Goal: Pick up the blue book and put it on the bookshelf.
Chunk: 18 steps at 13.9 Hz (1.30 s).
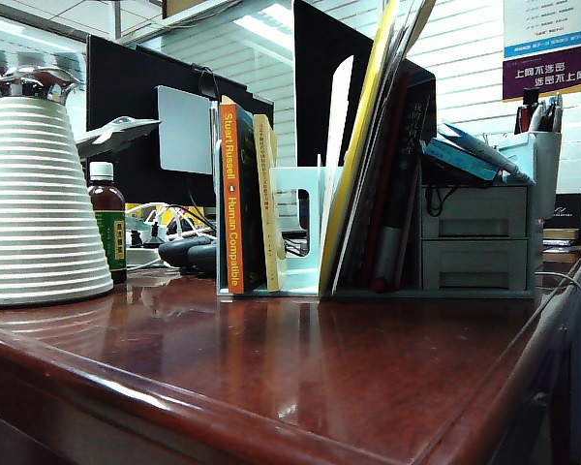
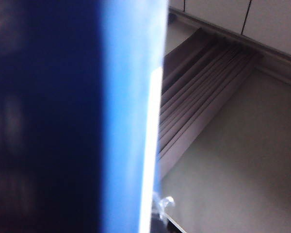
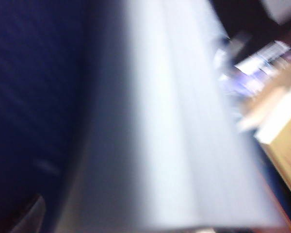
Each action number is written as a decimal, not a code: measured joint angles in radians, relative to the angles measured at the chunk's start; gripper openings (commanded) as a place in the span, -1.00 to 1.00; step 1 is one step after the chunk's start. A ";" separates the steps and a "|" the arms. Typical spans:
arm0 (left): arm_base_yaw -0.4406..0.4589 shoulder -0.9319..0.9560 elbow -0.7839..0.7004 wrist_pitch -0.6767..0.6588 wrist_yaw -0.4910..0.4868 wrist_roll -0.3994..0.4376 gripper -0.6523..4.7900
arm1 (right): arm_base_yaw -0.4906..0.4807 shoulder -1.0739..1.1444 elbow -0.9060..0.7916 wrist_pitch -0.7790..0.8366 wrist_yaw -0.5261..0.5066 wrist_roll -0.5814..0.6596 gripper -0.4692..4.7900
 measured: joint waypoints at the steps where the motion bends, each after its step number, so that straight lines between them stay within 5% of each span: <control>1: 0.001 0.000 0.000 -0.011 -0.005 0.000 -0.78 | 0.000 0.000 0.000 0.015 -0.024 0.000 1.00; 5: 0.002 0.000 0.000 -0.055 -0.064 0.000 -0.78 | 0.001 0.000 0.000 0.018 -0.154 0.000 1.00; 13: 0.002 0.000 0.000 -0.066 -0.024 0.000 -0.78 | 0.000 0.050 0.000 0.113 -0.052 0.003 1.00; 16: 0.001 0.000 0.000 -0.063 -0.013 0.000 -0.78 | 0.000 0.100 0.001 0.206 -0.028 0.031 0.64; 18: 0.001 0.000 0.000 -0.062 -0.013 0.000 -0.78 | 0.000 0.130 0.001 0.253 -0.011 0.035 0.20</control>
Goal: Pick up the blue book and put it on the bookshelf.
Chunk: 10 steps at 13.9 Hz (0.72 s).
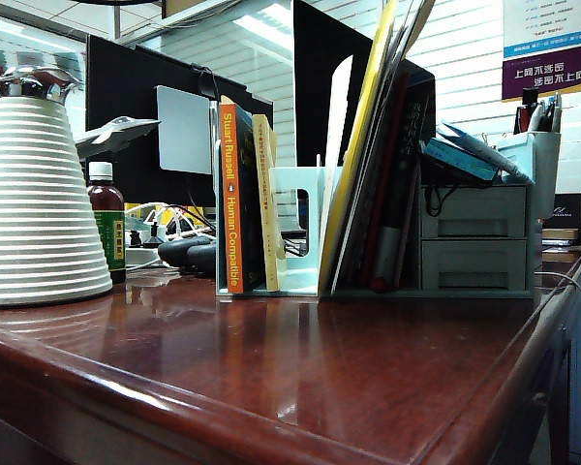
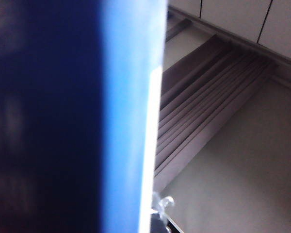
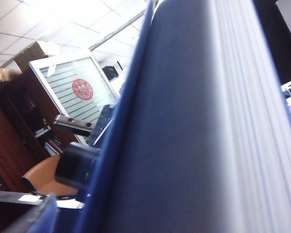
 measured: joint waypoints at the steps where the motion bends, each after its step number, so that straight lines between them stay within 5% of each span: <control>1: 0.000 0.000 0.000 0.000 0.003 0.000 -0.78 | 0.000 0.014 0.000 0.000 0.000 0.004 -0.08; 3: 0.002 0.001 0.000 -0.001 0.024 0.003 -0.78 | 0.000 0.034 0.000 0.002 -0.003 0.012 -0.72; 4: 0.005 0.001 0.000 -0.004 0.032 0.004 -0.78 | 0.002 0.039 0.001 0.010 -0.005 0.020 -0.83; 9: 0.006 0.001 0.000 0.016 0.039 0.019 -0.78 | 0.002 0.043 0.000 0.029 -0.010 0.019 -0.83; 10: 0.006 0.001 0.000 0.019 0.039 0.019 -0.58 | 0.002 0.043 0.000 0.039 -0.010 0.019 -0.83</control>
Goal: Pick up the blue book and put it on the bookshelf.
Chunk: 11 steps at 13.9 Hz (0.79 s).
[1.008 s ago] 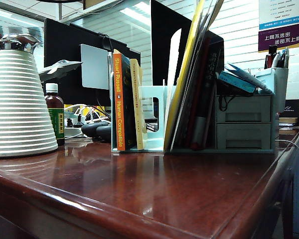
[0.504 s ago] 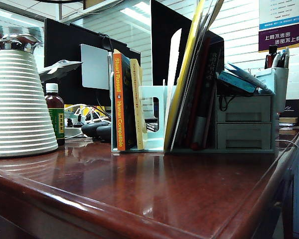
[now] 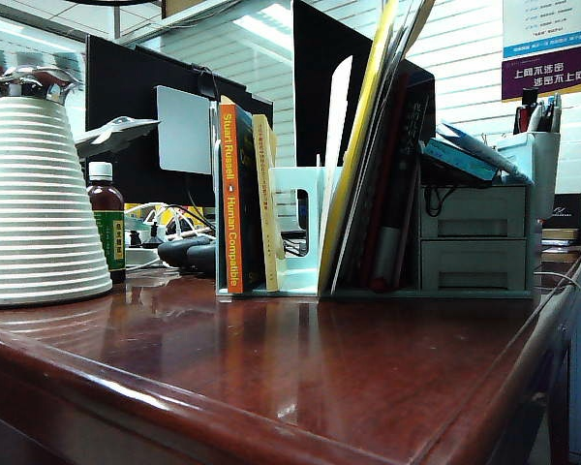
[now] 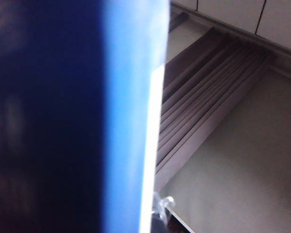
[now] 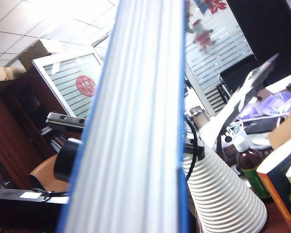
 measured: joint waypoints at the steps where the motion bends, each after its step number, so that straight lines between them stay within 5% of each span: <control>1: 0.000 0.000 0.000 0.004 0.000 0.001 -0.03 | 0.000 0.000 0.000 0.009 -0.001 0.000 -0.83; 2: -0.001 0.000 0.001 0.003 0.000 0.001 0.63 | 0.000 0.000 0.000 0.012 -0.001 -0.002 -0.83; 3: -0.001 -0.002 0.002 0.013 0.020 0.026 0.85 | -0.001 0.002 -0.002 0.010 -0.001 -0.008 -0.83; 11: 0.097 -0.008 0.006 0.039 0.317 0.412 0.83 | -0.029 -0.130 -0.005 -0.014 0.079 -0.008 -0.83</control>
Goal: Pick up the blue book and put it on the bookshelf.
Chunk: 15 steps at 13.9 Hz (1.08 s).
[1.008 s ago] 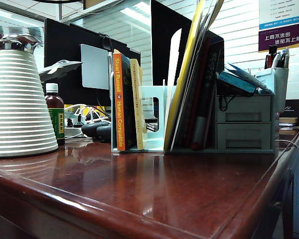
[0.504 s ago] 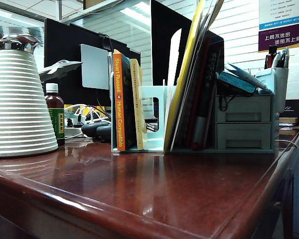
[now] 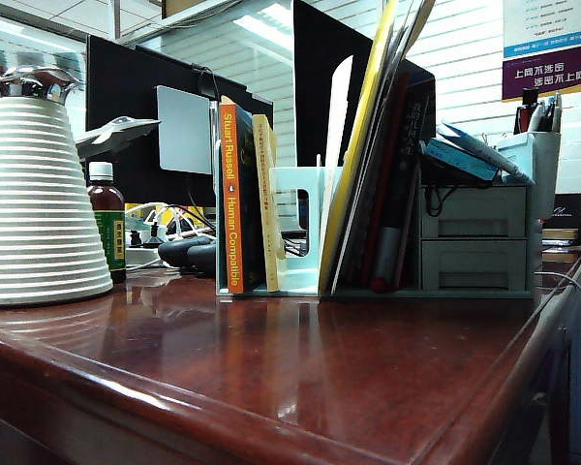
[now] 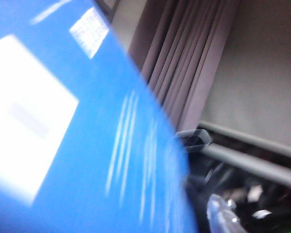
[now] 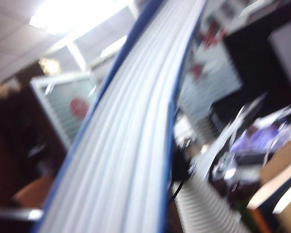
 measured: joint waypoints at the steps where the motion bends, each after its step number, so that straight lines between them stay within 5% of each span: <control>1: 0.015 -0.001 0.000 0.007 0.003 0.028 0.77 | 0.000 -0.020 0.000 -0.003 0.033 0.000 -0.83; 4: 0.056 -0.003 0.000 0.011 0.027 0.165 0.59 | -0.002 -0.051 0.000 0.015 0.179 0.000 -0.83; 9: 0.053 -0.016 0.000 0.014 0.029 0.490 0.49 | -0.002 -0.039 0.163 -0.192 0.211 0.000 -0.83; 15: 0.029 -0.016 0.001 -0.203 -0.250 1.043 0.49 | 0.002 -0.008 0.222 -0.309 0.237 0.217 -0.83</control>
